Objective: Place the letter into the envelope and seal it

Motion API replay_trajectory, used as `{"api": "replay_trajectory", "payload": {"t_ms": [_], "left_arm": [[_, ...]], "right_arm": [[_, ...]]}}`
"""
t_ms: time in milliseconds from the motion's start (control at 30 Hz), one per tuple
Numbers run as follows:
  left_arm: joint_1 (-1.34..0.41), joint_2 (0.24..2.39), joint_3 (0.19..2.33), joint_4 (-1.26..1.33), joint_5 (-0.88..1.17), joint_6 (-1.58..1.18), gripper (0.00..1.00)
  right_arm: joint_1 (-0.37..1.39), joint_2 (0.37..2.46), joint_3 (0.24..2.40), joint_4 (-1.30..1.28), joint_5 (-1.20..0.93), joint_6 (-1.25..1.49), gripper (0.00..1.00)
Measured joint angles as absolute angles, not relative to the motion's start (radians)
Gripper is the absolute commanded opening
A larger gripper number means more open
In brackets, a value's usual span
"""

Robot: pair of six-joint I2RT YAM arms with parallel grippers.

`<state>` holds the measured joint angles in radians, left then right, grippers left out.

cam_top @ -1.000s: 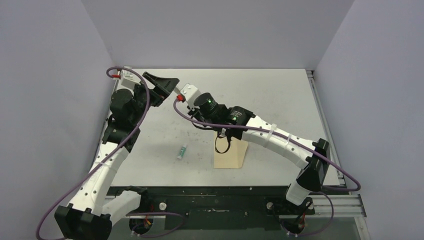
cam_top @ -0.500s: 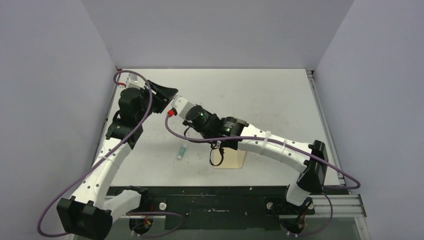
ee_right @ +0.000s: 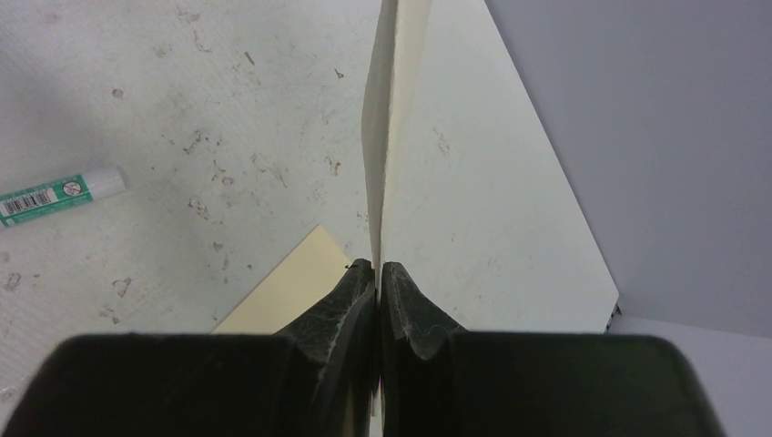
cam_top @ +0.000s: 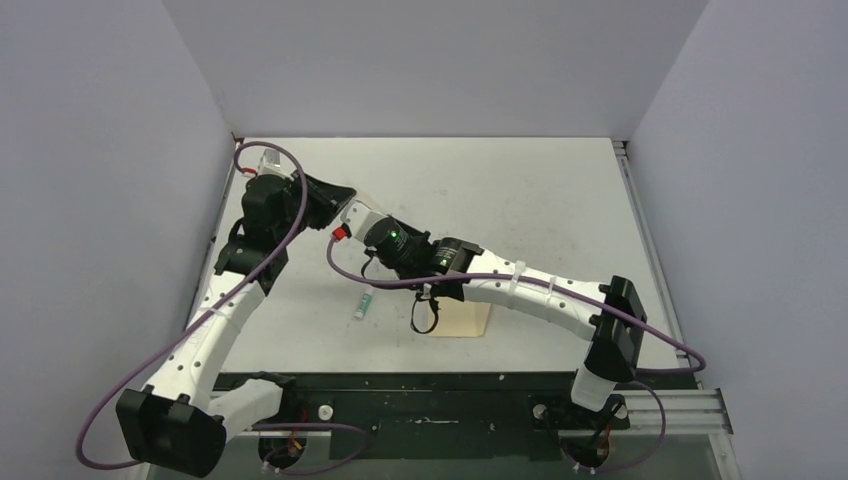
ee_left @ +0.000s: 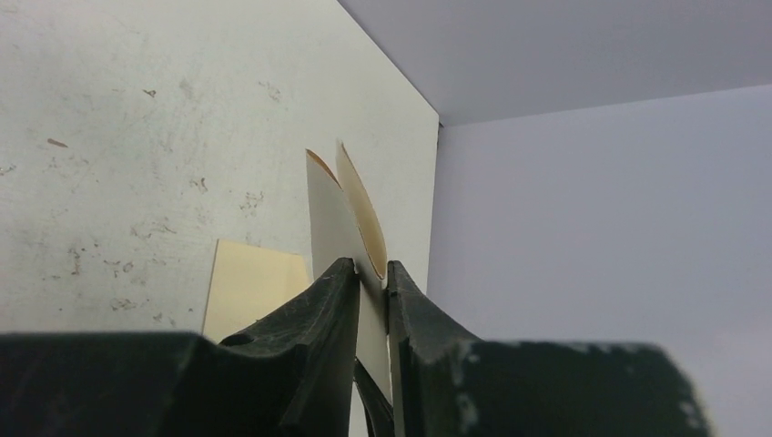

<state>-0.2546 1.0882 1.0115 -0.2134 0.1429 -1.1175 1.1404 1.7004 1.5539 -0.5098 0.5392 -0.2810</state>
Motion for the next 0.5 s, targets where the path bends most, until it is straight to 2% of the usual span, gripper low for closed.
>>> {"api": "replay_trajectory", "payload": {"t_ms": [100,233,300,333,367,400,433,500], "left_arm": [[-0.254,1.090,1.011,-0.223,0.147,-1.115,0.01],[-0.254,1.090,1.011,-0.229,0.148,-1.110,0.00],[-0.254,1.090,1.011,-0.229,0.148,-1.103,0.00],[-0.254,1.090,1.011,-0.229,0.148,-1.094,0.00],[-0.254,1.090,1.011,-0.229,0.148,-1.086,0.00],[-0.254,1.090,1.011,-0.229,0.149,-1.076,0.00],[-0.254,1.090,1.011,-0.229,0.151,-1.063,0.00],[-0.253,1.089,1.011,-0.223,0.158,-1.034,0.00]], "right_arm": [[1.140,1.700,1.554,-0.509,0.540,-0.281,0.05],[1.140,1.700,1.554,-0.510,0.535,-0.277,0.05],[1.138,1.700,1.554,-0.510,0.529,-0.271,0.11],[1.137,1.700,1.554,-0.510,0.525,-0.267,0.20],[1.129,1.700,1.554,-0.510,0.515,-0.258,0.34],[1.125,1.699,1.554,-0.509,0.502,-0.244,0.53],[1.118,1.697,1.554,-0.510,0.481,-0.231,0.65],[1.093,1.685,1.554,-0.511,0.419,-0.199,0.80]]}}
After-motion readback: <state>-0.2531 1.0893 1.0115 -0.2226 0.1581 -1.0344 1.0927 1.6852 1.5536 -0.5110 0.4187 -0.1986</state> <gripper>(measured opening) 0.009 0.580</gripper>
